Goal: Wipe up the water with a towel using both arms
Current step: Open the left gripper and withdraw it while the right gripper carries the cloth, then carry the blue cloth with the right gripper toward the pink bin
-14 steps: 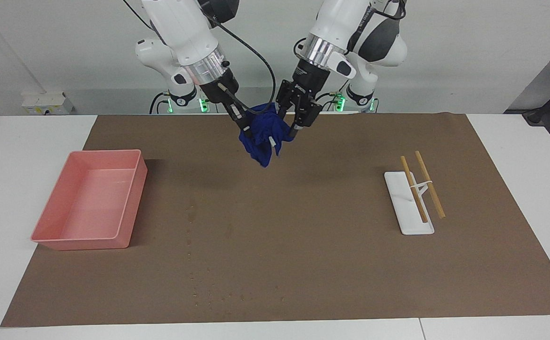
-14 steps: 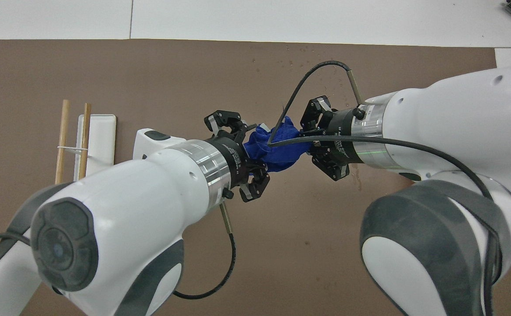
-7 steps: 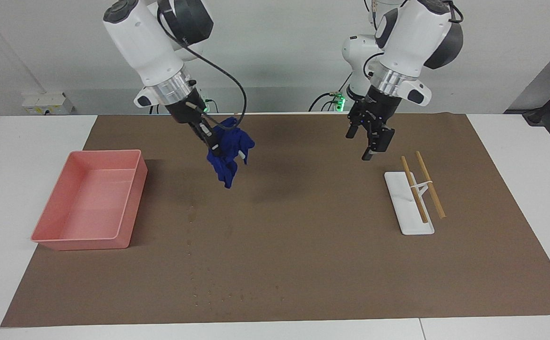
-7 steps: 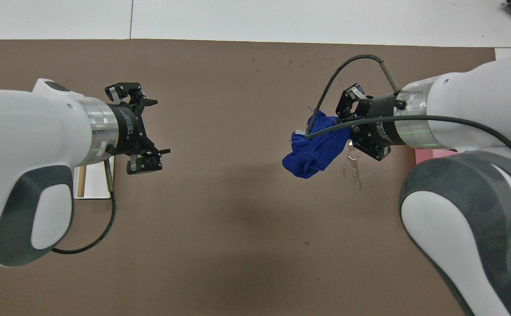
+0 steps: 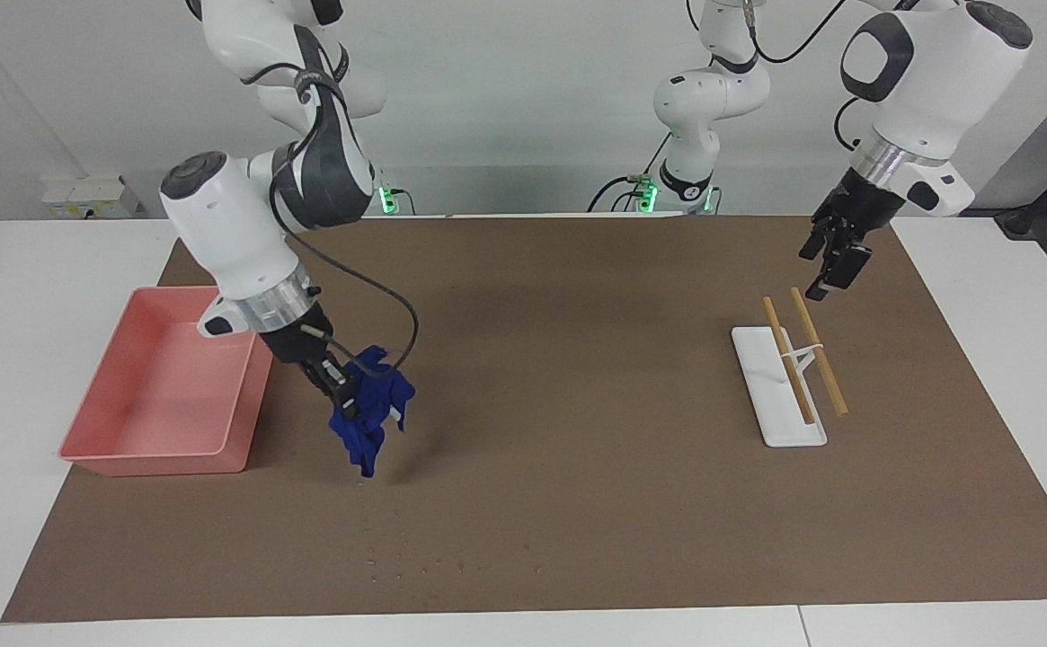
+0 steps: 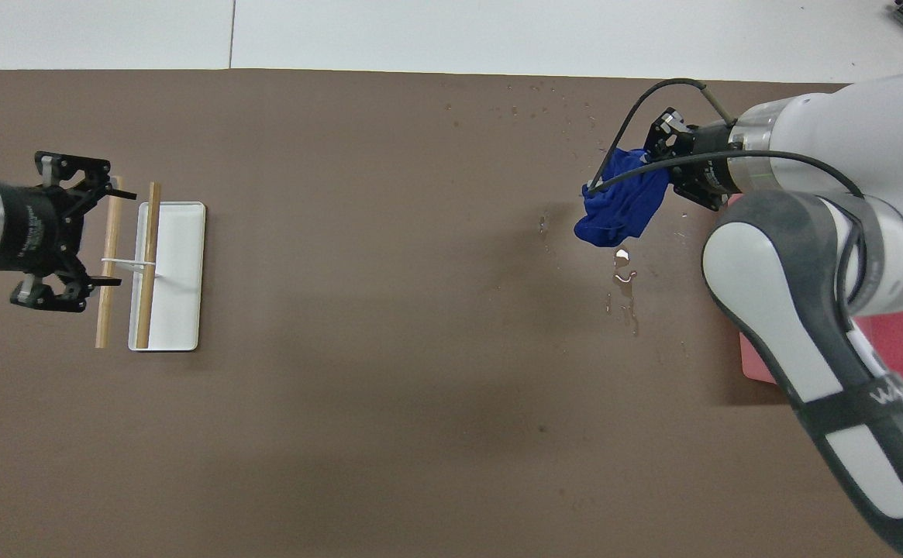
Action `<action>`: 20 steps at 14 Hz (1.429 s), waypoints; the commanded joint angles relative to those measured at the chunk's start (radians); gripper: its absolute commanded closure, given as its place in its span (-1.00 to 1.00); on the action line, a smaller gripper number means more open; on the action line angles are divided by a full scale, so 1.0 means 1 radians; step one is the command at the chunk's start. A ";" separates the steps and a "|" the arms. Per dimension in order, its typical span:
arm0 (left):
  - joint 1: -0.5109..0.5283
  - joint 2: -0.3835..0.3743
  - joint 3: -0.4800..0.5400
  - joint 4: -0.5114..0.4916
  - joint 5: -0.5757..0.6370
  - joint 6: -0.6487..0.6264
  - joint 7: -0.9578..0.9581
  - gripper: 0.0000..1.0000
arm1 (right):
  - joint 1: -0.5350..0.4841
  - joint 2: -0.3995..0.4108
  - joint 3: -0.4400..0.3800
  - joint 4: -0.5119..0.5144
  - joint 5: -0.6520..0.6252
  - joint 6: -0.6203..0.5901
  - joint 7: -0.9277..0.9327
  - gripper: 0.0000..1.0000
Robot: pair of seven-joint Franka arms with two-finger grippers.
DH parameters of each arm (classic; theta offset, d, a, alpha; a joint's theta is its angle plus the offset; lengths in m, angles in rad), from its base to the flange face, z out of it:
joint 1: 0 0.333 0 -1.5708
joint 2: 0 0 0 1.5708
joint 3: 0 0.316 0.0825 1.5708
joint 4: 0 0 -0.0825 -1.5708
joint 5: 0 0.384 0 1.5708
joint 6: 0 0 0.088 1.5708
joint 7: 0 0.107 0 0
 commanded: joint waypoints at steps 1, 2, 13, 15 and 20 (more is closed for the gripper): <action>0.021 -0.019 -0.008 0.000 0.047 -0.060 0.234 -1.00 | -0.010 0.128 0.013 0.084 -0.014 0.126 -0.082 1.00; 0.018 -0.019 -0.009 0.004 0.100 -0.071 0.343 -1.00 | -0.006 0.163 0.013 0.086 -0.017 0.156 -0.098 1.00; -0.319 0.154 0.298 0.294 0.242 -0.279 0.743 -1.00 | -0.042 0.112 0.002 -0.187 -0.012 0.138 -0.147 1.00; -0.321 0.139 0.294 0.270 0.236 -0.302 0.755 -1.00 | -0.046 0.072 -0.001 -0.234 -0.012 0.081 -0.144 1.00; -0.324 0.116 0.285 0.228 0.234 -0.296 0.743 -1.00 | -0.069 -0.057 -0.009 -0.400 -0.017 -0.059 -0.142 1.00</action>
